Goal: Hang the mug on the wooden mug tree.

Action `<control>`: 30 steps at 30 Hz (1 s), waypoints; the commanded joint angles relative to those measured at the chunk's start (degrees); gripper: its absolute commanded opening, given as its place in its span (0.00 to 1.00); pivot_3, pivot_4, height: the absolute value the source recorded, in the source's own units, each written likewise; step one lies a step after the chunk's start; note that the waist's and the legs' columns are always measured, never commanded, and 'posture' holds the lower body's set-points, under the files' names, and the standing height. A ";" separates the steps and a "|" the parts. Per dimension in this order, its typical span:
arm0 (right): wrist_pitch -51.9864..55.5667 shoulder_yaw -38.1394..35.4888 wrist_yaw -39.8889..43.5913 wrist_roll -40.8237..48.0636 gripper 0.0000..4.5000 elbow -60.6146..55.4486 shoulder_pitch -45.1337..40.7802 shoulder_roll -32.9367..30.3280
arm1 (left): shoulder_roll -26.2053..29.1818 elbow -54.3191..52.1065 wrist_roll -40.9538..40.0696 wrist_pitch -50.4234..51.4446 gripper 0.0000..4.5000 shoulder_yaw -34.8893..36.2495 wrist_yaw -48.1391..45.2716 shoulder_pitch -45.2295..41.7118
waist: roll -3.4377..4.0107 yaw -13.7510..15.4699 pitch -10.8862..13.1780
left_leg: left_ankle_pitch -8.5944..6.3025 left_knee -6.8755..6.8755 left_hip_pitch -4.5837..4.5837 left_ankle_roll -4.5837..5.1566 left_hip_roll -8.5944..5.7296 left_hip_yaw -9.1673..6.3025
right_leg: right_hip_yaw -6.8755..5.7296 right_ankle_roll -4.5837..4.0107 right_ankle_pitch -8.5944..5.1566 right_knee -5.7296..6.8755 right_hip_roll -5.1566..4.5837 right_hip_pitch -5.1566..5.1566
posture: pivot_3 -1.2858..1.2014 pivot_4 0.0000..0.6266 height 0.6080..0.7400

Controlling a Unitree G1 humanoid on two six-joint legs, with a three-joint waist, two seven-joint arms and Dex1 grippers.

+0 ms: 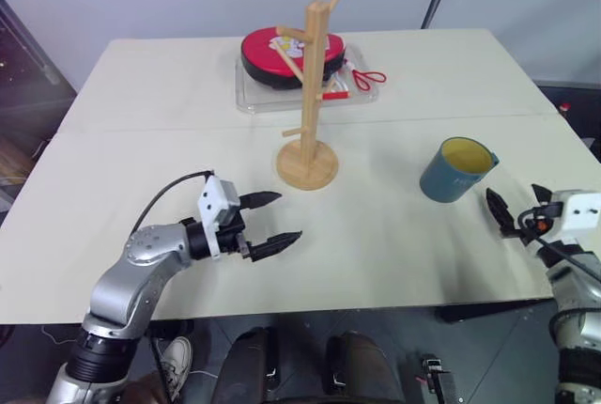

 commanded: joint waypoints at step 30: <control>-11.16 4.88 10.90 -3.54 0.99 27.27 -20.69 -4.94 | 1.43 -1.76 0.69 -1.10 1.00 -0.81 0.20 -1.38 | 0.00 -0.18 0.00 | 0.02 0.23 0.00 -0.02 0.01 0.01 | 0.01 0.02 0.01 0.20 0.01 0.03 | 0.52 0.24 1.00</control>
